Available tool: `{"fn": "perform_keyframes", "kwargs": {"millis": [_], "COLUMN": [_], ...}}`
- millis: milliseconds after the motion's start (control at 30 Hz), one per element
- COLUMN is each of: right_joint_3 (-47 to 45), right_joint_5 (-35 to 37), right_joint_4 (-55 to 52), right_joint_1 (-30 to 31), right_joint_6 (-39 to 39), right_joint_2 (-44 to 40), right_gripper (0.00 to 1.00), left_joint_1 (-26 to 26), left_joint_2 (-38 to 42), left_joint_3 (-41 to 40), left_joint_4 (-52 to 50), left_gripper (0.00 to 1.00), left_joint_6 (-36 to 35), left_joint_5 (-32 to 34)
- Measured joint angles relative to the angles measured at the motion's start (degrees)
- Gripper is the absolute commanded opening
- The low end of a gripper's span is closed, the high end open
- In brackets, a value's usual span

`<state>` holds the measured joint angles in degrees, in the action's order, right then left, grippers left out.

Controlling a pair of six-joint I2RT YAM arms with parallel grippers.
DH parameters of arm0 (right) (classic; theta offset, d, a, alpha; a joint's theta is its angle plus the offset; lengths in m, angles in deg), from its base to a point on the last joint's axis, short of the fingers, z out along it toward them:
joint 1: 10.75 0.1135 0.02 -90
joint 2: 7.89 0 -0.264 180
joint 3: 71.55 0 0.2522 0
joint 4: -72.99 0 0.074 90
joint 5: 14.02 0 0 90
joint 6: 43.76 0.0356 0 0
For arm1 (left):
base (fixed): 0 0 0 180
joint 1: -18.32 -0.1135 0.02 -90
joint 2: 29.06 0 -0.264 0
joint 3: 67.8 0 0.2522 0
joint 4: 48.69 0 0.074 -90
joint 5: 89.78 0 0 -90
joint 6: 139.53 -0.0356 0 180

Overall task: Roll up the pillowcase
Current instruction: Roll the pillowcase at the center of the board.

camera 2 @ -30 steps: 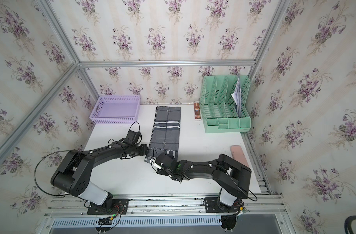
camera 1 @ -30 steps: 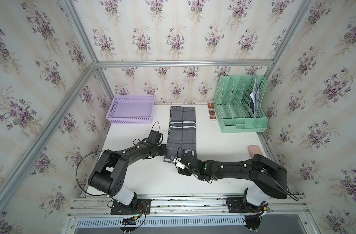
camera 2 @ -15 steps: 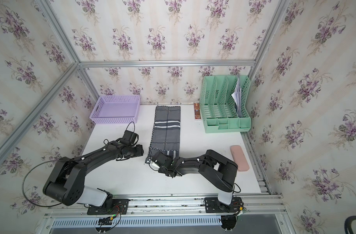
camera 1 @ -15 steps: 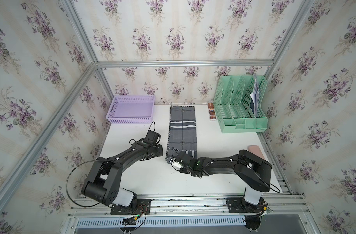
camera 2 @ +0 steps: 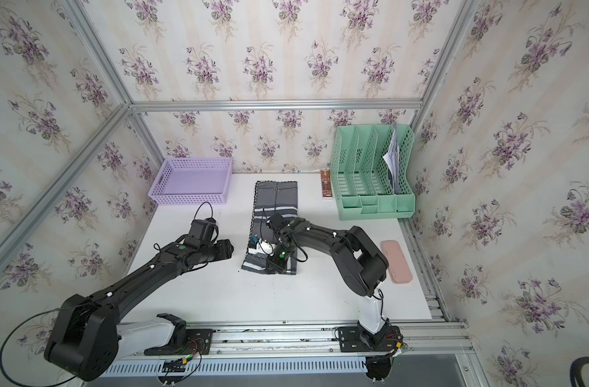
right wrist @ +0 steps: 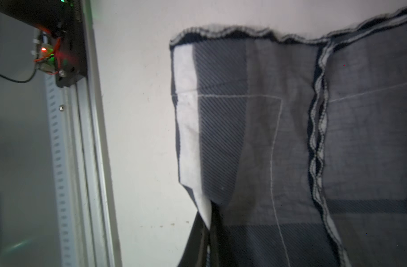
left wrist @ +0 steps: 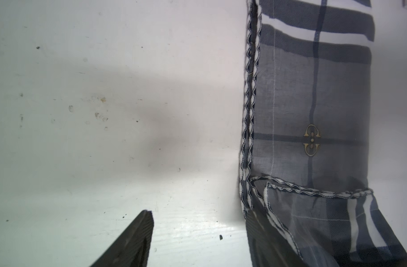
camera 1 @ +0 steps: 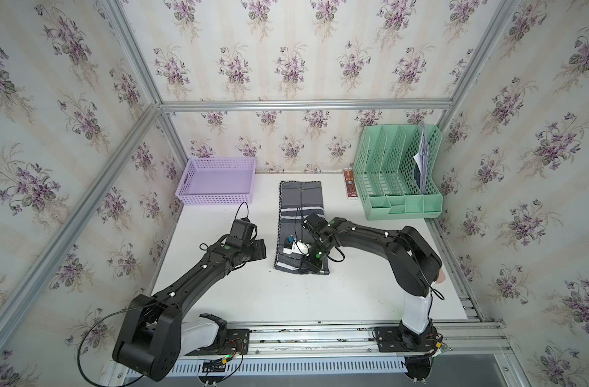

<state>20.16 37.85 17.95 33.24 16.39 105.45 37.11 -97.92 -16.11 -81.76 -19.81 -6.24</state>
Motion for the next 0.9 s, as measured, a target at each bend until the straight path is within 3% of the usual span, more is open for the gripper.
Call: {"fn": "perform_keyframes", "kwargs": {"millis": [200,367,600,900], "right_joint_3": [12.7,22.1,31.1,32.9], "right_joint_5": [-9.5,-12.8,-13.4,-10.4], "right_joint_4": [-13.1,-20.6,-25.8,-25.1], "right_joint_1": [-5.6,-9.5,-10.3,-10.8], "right_joint_6": [-6.0,-9.5,-11.1,-9.1], "right_joint_2": [8.1,15.6,23.7,25.7], "right_gripper": [0.00,0.00,0.00,0.00], "left_joint_1": [0.2,0.4,0.4,0.7], "left_joint_2": [2.6,3.4,0.4,-10.0], "left_joint_3": [-4.4,-7.0,-7.9,-5.5], "left_joint_4": [8.7,15.1,23.9,26.9], "left_gripper": [0.70,0.72,0.73,0.69], "left_joint_6": [-2.6,-4.8,-6.3,-7.8], "left_joint_5": [-7.5,-11.6,-16.2,-16.2]}}
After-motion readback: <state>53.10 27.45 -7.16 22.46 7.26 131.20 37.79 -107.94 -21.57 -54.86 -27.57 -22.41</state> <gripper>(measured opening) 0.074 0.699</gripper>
